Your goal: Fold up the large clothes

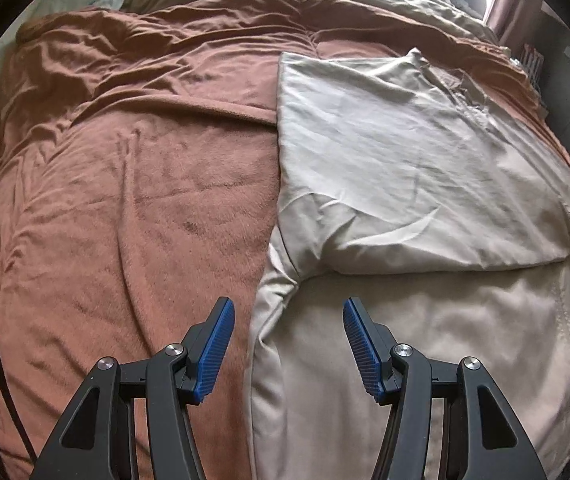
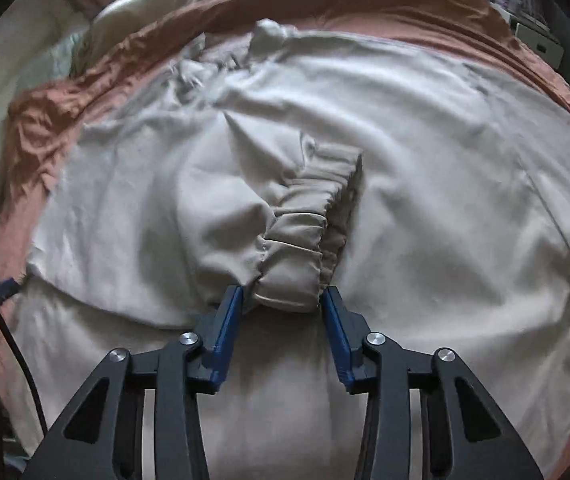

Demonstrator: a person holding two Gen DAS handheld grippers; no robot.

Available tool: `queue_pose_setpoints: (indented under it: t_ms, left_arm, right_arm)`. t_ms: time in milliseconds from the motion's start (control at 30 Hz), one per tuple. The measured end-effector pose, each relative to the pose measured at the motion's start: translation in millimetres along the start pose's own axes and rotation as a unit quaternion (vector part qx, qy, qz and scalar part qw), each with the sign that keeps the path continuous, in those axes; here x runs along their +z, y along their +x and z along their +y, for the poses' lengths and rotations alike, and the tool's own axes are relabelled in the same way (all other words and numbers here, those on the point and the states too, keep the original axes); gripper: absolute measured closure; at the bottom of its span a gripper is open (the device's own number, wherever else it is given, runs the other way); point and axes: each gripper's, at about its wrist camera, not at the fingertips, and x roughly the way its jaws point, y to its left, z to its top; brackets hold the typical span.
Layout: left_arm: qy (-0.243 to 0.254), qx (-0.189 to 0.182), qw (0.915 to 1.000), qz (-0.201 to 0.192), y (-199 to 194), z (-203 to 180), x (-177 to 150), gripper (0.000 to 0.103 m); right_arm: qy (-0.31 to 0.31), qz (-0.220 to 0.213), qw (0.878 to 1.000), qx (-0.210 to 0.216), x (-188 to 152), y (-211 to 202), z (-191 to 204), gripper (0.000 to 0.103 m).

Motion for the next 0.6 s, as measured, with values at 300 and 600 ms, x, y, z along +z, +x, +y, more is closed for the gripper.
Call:
queue_pose_setpoints:
  t_ms: [300,600]
  left_arm:
    - [-0.005,0.03,0.9994,0.018,23.3,6.3,9.7,0.049]
    - [0.013,0.02,0.9997,-0.005,-12.5,-24.5,6.8,0.049]
  right_arm:
    - [0.003,-0.023,0.998,-0.052,12.3,15.8,9.5,0.064]
    - [0.077,-0.068,0.994,-0.023,-12.0,-43.0,-45.8,0.036]
